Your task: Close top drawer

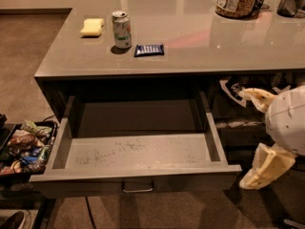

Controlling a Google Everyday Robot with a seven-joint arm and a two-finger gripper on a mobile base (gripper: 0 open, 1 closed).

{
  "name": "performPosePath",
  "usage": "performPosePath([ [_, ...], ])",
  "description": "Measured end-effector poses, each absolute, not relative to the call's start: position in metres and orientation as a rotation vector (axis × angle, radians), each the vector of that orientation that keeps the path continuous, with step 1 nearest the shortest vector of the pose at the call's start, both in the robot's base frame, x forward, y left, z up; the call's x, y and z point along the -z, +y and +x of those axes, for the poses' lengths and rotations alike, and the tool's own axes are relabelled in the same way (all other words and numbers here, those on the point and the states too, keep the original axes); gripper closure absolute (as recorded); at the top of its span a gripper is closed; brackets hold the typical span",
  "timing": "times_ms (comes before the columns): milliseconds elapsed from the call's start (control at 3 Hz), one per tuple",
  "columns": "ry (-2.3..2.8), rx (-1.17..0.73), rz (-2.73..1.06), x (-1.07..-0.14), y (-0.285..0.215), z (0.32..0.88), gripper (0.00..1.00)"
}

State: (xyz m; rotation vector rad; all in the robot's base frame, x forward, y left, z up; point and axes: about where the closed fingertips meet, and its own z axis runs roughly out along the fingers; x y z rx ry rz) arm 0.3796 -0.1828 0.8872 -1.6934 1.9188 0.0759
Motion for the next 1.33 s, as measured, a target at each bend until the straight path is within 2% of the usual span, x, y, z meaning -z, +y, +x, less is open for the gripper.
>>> performPosePath([
  [667, 2.000, -0.112, -1.577, -0.829, -0.184, 0.354, 0.00],
  [1333, 2.123, -0.250, -1.511, -0.771, -0.177, 0.334, 0.00],
])
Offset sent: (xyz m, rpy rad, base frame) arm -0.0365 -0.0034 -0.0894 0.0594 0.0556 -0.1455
